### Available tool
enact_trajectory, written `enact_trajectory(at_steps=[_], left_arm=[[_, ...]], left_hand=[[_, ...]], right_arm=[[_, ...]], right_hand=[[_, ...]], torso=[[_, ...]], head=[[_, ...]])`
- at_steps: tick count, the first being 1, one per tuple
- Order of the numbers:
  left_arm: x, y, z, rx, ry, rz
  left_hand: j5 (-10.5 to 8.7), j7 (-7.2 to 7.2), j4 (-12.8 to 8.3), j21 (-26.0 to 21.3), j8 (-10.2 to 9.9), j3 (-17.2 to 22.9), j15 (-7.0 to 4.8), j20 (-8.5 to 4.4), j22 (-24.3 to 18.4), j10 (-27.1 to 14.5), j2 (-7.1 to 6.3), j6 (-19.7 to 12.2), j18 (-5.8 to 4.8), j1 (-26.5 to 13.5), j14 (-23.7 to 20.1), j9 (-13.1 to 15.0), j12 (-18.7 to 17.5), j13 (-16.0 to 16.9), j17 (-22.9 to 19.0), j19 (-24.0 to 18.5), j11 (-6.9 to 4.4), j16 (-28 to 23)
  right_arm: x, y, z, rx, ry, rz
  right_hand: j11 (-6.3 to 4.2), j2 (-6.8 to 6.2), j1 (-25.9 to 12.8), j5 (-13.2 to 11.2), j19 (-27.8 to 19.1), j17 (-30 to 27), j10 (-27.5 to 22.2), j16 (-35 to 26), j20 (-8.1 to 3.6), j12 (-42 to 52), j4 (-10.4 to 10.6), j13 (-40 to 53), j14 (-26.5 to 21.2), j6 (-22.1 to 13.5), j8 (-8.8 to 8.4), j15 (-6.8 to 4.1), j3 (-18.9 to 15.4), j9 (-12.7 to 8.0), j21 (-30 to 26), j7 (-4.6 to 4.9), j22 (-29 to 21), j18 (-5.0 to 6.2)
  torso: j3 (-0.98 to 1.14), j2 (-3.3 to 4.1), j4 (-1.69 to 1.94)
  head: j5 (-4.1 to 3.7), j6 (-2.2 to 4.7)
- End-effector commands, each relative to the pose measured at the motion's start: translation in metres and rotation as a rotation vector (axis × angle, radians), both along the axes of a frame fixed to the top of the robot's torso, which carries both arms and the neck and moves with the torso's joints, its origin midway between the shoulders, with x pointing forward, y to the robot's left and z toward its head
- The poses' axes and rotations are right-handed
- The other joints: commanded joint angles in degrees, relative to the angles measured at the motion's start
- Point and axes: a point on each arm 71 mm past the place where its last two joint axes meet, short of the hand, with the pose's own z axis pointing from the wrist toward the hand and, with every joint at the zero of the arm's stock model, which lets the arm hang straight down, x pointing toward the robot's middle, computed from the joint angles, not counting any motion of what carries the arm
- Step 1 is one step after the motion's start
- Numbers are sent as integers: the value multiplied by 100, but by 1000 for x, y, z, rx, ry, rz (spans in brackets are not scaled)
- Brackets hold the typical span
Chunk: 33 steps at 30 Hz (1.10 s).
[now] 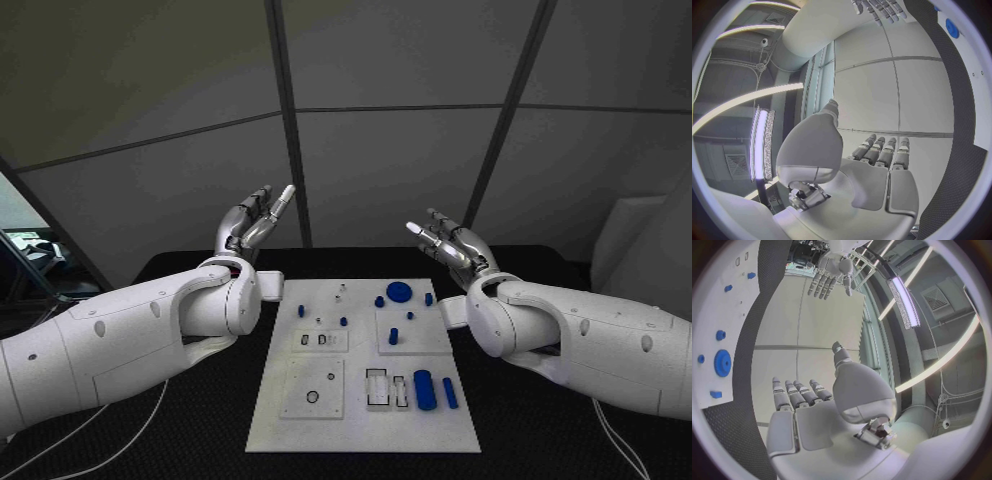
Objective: Assemble the parts on the task board
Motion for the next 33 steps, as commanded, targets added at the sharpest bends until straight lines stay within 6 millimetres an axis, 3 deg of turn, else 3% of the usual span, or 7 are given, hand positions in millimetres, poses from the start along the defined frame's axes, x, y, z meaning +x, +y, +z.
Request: enact_trajectory(at_steps=[1, 6, 7, 8, 11, 16, 33], left_arm=[[0, -2, 3, -29, -35, -29], [0, -2, 3, -29, -35, -29], [0, -2, 3, -29, -35, -29], [1, 13, 4, -31, -33, -29], [0, 17, 5, -31, -35, -29], [-2, 21, 8, -27, -46, -39], [-23, 20, 23, -31, -59, -113]], left_hand=[[27, 409, 52, 45, 43, 7, 45, 73, 15, 32, 18, 64, 64, 192, 36, 13, 24, 11, 11, 25, 78, 33], [13, 592, 34, 151, 86, 1, 180, 237, 74, 361, 94, 290, 90, 303, 421, 41, 86, 53, 63, 241, 276, 111], [9, 699, 22, 255, 116, -7, 227, 271, 135, 709, 107, 438, 100, 370, 823, 59, 164, 98, 120, 486, 405, 217], [5, 763, 14, 388, 145, -23, 267, 282, 207, 1060, 116, 588, 65, 447, 1159, 75, 247, 136, 161, 779, 458, 318], [0, 794, -27, 910, 296, -75, 304, 265, 481, 2009, 112, 1248, 22, 642, 2203, 153, 498, 228, 283, 1911, 575, 640], [-20, 749, -297, 1645, 711, -199, 9, 241, 784, 3875, 167, 3077, 283, 1084, 3853, 330, 976, 323, 445, 3269, 365, 1217], [-66, 602, -687, 2090, 561, -737, -234, 45, 909, 4802, 488, 3951, 326, 1223, 4898, 224, 752, 248, 504, 4041, 164, 1044]], right_arm=[[1, 11, 3, -22, 11, 193], [3, 12, 5, -35, 13, 229], [3, 12, 5, -35, 13, 231], [11, -10, 16, -316, -226, 126], [12, -12, 18, -382, -269, 136], [15, -13, 22, -535, -320, 189], [25, 4, 57, -1052, -432, 254]], right_hand=[[96, 21, 866, -263, 869, 203, 1740, 471, 14, 427, -545, 199, 1884, 1226, 301, 69, 236, 183, 477, 958, 227, 149], [-124, 6, 1193, -281, 2552, 280, 3601, 844, 2, 822, -902, 288, 3680, 2817, 676, -174, 453, 356, 1349, 704, 607, 418], [-166, -3, 1207, -285, 2649, 276, 3833, 875, 2, 834, -957, 275, 3940, 3003, 684, -228, 484, 353, 1396, 670, 612, 467], [-208, -9, 1213, -292, 2737, 270, 3978, 886, 2, 837, -999, 266, 4100, 3178, 694, -273, 508, 352, 1437, 649, 617, 509], [-316, -21, 1229, -292, 3047, 276, 4346, 954, -24, 873, -1099, 260, 4521, 3596, 731, -393, 556, 355, 1601, 642, 664, 606], [-439, -101, 1289, -429, 3467, 254, 4794, 900, -190, 673, -1236, 236, 5170, 4345, 674, -566, 668, 300, 1845, 538, 720, 613], [-790, -393, 1222, -449, 4517, 805, 5887, 1573, -840, 319, -1211, 257, 7415, 5203, 491, -1194, 683, 295, 3720, 352, 1729, 608]], torso=[[0, 1, -1], [0, 1, -1], [0, 1, -1], [-20, 51, -33], [-21, 87, -44], [-12, 146, -41], [-27, 574, 41]], head=[[0, 1], [0, 1], [0, 1], [-86, -172], [-76, -172], [-18, -168], [-78, -43]])
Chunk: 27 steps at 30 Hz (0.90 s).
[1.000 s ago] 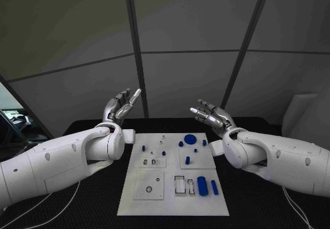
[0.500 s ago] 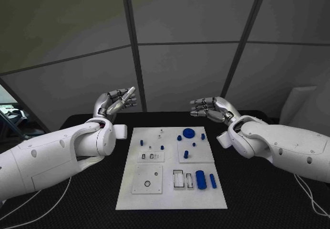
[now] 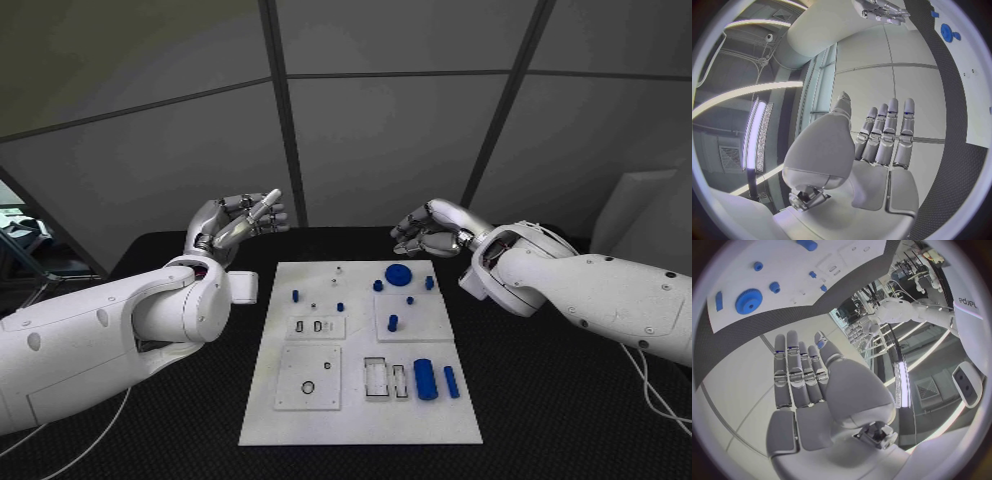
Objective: Assemble the parts on the task board
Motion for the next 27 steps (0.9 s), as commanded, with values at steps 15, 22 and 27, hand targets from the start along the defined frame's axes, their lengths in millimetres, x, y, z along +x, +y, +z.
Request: enact_trajectory(at_steps=[15, 22, 27], left_arm=[[-7, -14, 10, -20, -15, -77], [-8, -17, 15, -25, -21, -92], [-9, -17, 16, -25, -24, -93]], left_hand=[[-36, 93, -81, -17, -128, -144, 56, 33, -29, -4, 81, 12, 316, 35, -38, -16, -167, -13, -7, -67, 24, -191], [-34, 100, -106, -19, -160, -168, 64, 39, -33, -23, 90, -4, 316, 46, -42, -17, -202, -13, -7, -80, 33, -227], [-34, 101, -114, -19, -168, -172, 65, 41, -33, -29, 93, -9, 316, 52, -43, -17, -210, -14, -7, -82, 35, -235]], right_arm=[[15, 46, 8, -486, -149, 31], [17, 53, 4, -535, -132, 50], [17, 57, 2, -558, -117, 65]], right_hand=[[-273, -290, -366, 58, 1694, 3121, 398, 4022, -426, -198, -41, 16, 1467, 172, -295, -363, 264, -16, 3502, -263, 3362, -212], [-255, -388, -435, 82, 2082, 4433, 260, 5317, -380, -199, -29, 20, 1422, 115, -294, -334, 499, -15, 4184, -273, 4352, -351], [-251, -420, -473, 18, 2228, 4786, 240, 5654, -356, -192, -15, 25, 1412, 109, -293, -345, 572, -14, 4375, -297, 4659, -400]], torso=[[-41, 428, 89], [-65, 515, 109], [-65, 555, 118]], head=[[-51, 126], [-28, 136], [-2, 121]])
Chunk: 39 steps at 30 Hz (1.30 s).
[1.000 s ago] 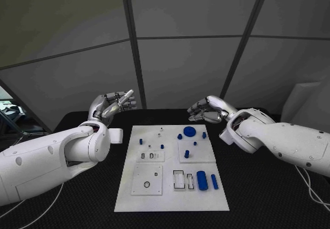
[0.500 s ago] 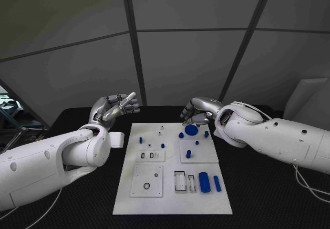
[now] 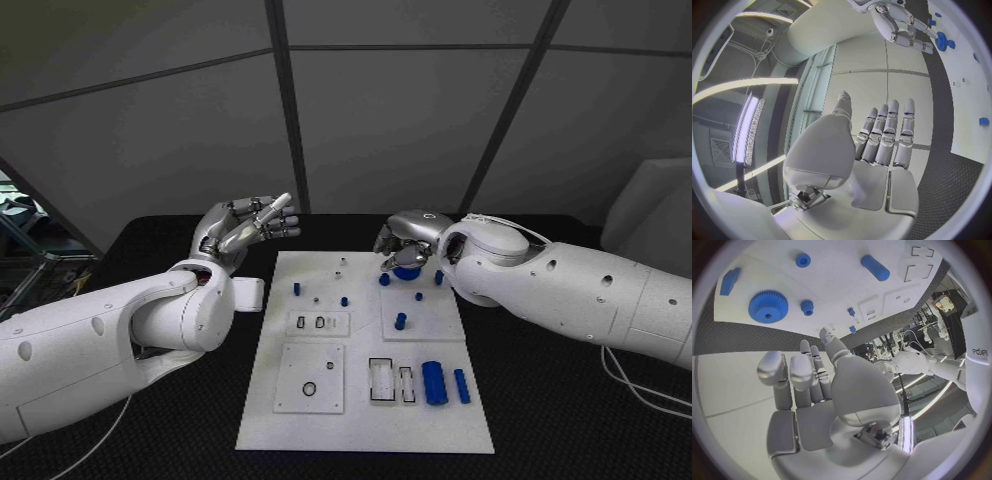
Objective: Assemble the parts on the task board
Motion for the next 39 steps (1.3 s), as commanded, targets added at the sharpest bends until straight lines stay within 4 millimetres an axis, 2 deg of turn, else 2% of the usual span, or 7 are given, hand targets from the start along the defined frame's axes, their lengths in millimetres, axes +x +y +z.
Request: enact_trajectory(at_steps=[1, 3, 8, 21, 26, 28, 39], left_arm=[[-1, -2, 3, -2, -12, -20], [-1, -2, 3, -3, -13, -21], [-1, -2, 4, -3, -13, -21], [-1, 0, 4, -1, -11, -19], [-1, 0, 4, -1, -8, -19], [-1, 1, 4, 0, -7, -17], [0, 3, 4, 4, -7, -8]], left_hand=[[-34, 104, -8, -18, -26, -33, 25, -2, -9, -18, 52, -9, 316, 8, -1, -6, -33, -8, -5, -39, 18, -43], [-34, 109, -17, -17, -38, -39, 27, 0, -9, -27, 57, -17, 317, 12, 1, -6, -45, -8, -4, -41, 21, -53], [-35, 114, -26, -15, -50, -47, 28, 2, -10, -36, 60, -26, 317, 15, 4, -7, -58, -9, -3, -42, 26, -63], [-34, 124, -41, -13, -76, -64, 34, 6, -11, -57, 69, -44, 317, 17, 9, -7, -85, -10, -1, -46, 35, -85], [-34, 132, -51, -13, -99, -77, 40, 10, -13, -83, 80, -61, 317, 15, 8, -8, -112, -12, 0, -52, 44, -107], [-34, 133, -51, -12, -100, -78, 40, 10, -13, -85, 81, -62, 317, 15, 7, -8, -114, -12, 0, -52, 44, -108], [-33, 136, -70, -10, -130, -86, 47, 16, -15, -125, 107, -88, 317, 25, 7, -8, -153, -14, 1, -58, 54, -137]], right_arm=[[0, 2, -2, -69, 17, 9], [0, 3, -3, -79, 24, 12], [0, 3, -5, -99, 40, 16], [3, 3, -9, -124, 48, 7], [4, 3, -10, -135, 54, 5], [3, 3, -11, -140, 58, 5], [3, 4, -13, -159, 73, 9]], right_hand=[[3, -28, -48, -36, 90, 137, -25, 124, 1, -4, -1, 9, 205, -24, -23, 36, 55, 0, 77, -11, 126, -127], [-2, -30, -57, -31, 162, 261, -18, 236, 8, 0, 3, 11, 209, -11, -19, 32, 85, 2, 151, -11, 254, -148], [0, -42, -82, -24, 234, 387, -10, 360, 15, 1, 10, 12, 205, 35, -7, 30, 123, 7, 232, 2, 389, -169], [5, -47, -109, -40, 277, 495, 3, 478, 23, 4, 21, 14, 196, 33, -22, 38, 177, 1, 294, 18, 485, -183], [2, -19, -99, -22, 282, 510, 27, 513, 25, 8, 16, 15, 184, 58, -13, 37, 240, 4, 314, 15, 510, -186], [-3, -10, -91, -3, 290, 524, 49, 533, 25, 12, 8, 16, 179, 70, -12, 35, 278, 5, 328, 12, 533, -189], [-30, 24, -86, -67, 314, 556, 218, 617, 11, 26, -19, 14, 150, 216, 20, 15, 535, 17, 390, 0, 627, -201]], torso=[[-6, 49, 12], [-13, 68, 22], [2, 78, 19], [9, 113, 26], [6, 147, 41], [18, 149, 31], [32, 184, 41]], head=[[4, -8], [2, 3], [-7, -2], [33, -17], [26, 17], [25, 5], [7, -52]])
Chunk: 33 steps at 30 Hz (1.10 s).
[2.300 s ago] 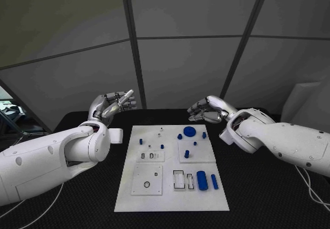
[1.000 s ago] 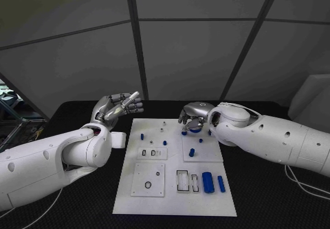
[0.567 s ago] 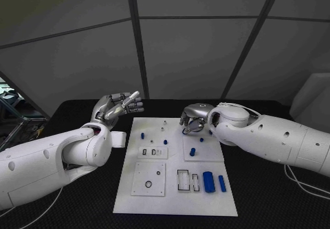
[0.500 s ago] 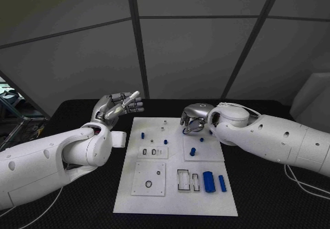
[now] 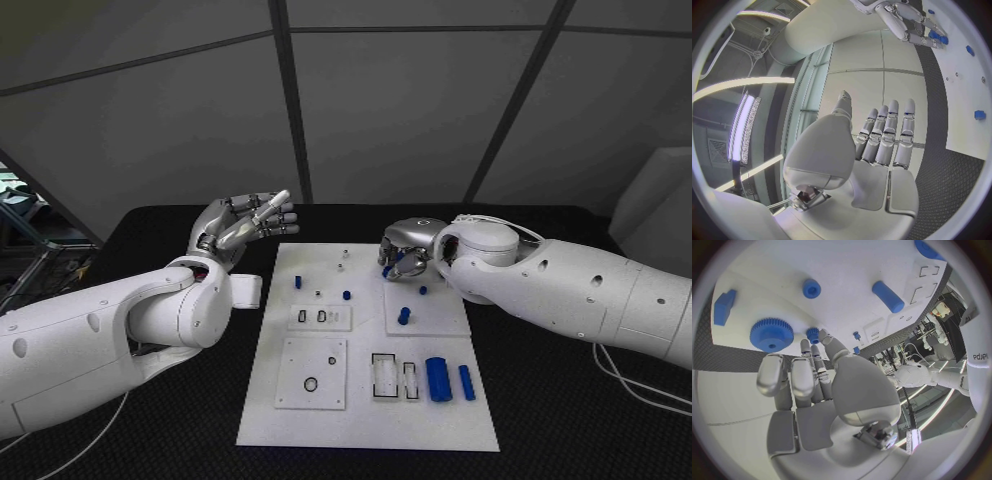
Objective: Assemble the parts on the task board
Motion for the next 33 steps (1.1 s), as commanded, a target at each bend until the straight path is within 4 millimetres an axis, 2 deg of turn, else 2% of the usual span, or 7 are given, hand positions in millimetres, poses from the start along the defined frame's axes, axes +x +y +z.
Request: enact_trajectory(at_steps=[1, 7, 10, 17, 21, 24, 33], left_arm=[[0, 0, 2, 2, -11, -6], [1, 1, 2, 4, -12, -2], [1, 2, 2, 4, -11, -2], [1, 0, 2, 2, -10, -6], [1, 0, 2, 2, -9, -7], [1, 0, 2, 2, -8, -7], [1, 2, 2, 4, -6, -5]], left_hand=[[-33, 136, -21, -8, -30, -34, 48, -3, -7, -46, 50, -52, 317, 1, 7, -9, -32, -5, 3, -38, 7, -29], [-33, 136, -28, -7, -38, -35, 50, -2, -7, -56, 56, -59, 317, 6, 7, -9, -43, -5, 4, -39, 8, -37], [-33, 136, -31, -6, -40, -35, 50, -1, -7, -59, 59, -61, 318, 8, 8, -9, -46, -5, 4, -40, 9, -39], [-31, 136, -47, -3, -47, -28, 50, 0, -8, -65, 91, -65, 319, 27, 16, -7, -58, -3, 7, -41, 9, -51], [-32, 135, -52, -2, -48, -26, 50, 1, -8, -65, 97, -65, 319, 32, 18, -6, -60, -2, 8, -41, 8, -54], [-32, 134, -59, -1, -49, -24, 50, 1, -8, -64, 104, -65, 319, 40, 21, -6, -63, -2, 9, -41, 8, -57], [-31, 133, -69, 0, -51, -21, 50, 1, -8, -64, 113, -66, 320, 51, 24, -5, -66, -1, 10, -42, 8, -61]], right_arm=[[0, 0, -1, -25, 8, 4], [0, 0, 0, -26, -1, 4], [0, 0, 1, -23, -10, 5], [0, 2, 2, -13, -27, 8], [1, 4, 3, -3, -43, 9], [0, 4, 5, 13, -63, 11], [-6, 1, 11, 65, -97, 14]], right_hand=[[1, 65, -4, -27, 42, 11, 77, 31, 1, 26, -2, 6, 148, 79, 24, 14, 79, 11, 24, 7, 22, -118], [-14, 110, 34, -55, 98, 46, 228, 88, -13, 34, -17, 8, 141, 287, 76, -2, 335, 31, 89, 15, 137, -137], [-19, 129, 83, -142, 119, 42, 269, 104, -20, 21, -23, 5, 134, 346, 74, -8, 509, 32, 119, 13, 188, -145], [-41, 126, 141, -274, 171, 54, 377, 142, -32, 22, -13, 14, 127, 474, 86, -21, 830, 42, 185, 0, 305, -164], [-42, 91, 142, -294, 178, 46, 412, 157, -38, 9, -1, 15, 120, 514, 75, -24, 1030, 40, 213, -5, 345, -170], [-36, 4, 122, -238, 195, 53, 417, 182, -35, -2, 7, 13, 118, 530, 51, -16, 1237, 34, 246, 15, 399, -178], [-20, -106, 21, -190, 222, 60, 409, 209, -22, -6, 68, 11, 116, 551, 32, -3, 1419, 32, 282, 38, 464, -188]], torso=[[5, 13, 9], [6, 12, 9], [8, 18, 8], [4, 23, 21], [4, 20, 24], [3, 18, 26], [5, 5, 11]], head=[[7, -15], [26, -24], [0, -14], [4, -6], [6, 14], [13, 18], [33, 39]])
